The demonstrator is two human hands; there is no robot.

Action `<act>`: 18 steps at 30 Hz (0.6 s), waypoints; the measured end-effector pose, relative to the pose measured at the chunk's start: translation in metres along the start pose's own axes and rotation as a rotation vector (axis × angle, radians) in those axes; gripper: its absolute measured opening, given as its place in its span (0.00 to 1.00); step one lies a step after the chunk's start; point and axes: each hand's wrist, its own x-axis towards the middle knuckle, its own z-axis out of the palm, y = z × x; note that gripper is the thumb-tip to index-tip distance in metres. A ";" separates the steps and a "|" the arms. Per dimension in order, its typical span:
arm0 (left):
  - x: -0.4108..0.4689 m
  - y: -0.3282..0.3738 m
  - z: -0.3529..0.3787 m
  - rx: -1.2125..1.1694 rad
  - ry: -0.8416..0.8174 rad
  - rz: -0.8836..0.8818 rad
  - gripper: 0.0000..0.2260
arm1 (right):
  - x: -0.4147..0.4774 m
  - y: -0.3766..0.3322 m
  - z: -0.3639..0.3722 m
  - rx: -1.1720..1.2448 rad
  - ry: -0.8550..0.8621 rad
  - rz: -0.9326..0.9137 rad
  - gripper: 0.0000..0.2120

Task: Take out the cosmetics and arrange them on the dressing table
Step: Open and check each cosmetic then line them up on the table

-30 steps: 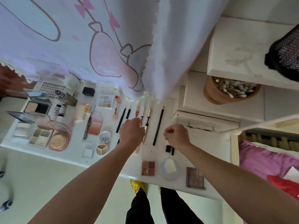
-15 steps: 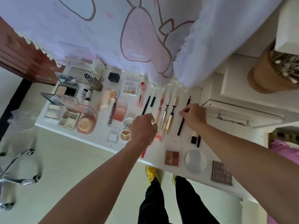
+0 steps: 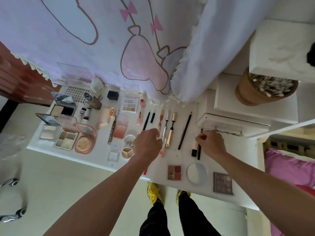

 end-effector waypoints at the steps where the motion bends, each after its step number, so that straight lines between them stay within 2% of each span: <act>1: -0.002 0.001 -0.001 0.000 -0.008 0.002 0.09 | -0.004 0.007 -0.003 -0.043 -0.022 0.039 0.09; 5: -0.006 0.005 0.002 0.013 -0.023 0.033 0.09 | -0.010 0.015 -0.006 -0.174 -0.069 0.122 0.11; 9: -0.012 0.006 0.006 0.015 -0.052 0.052 0.08 | -0.004 0.007 0.000 -0.293 -0.056 0.113 0.18; 11: -0.016 0.005 0.007 0.023 -0.064 0.055 0.08 | -0.002 0.002 0.003 -0.330 -0.051 0.111 0.18; 15: -0.024 0.000 0.007 0.030 -0.084 0.061 0.09 | 0.002 0.001 0.011 -0.256 -0.088 0.181 0.15; 18: -0.027 -0.001 0.004 0.024 -0.104 0.076 0.09 | 0.000 0.004 0.009 -0.059 -0.071 0.225 0.16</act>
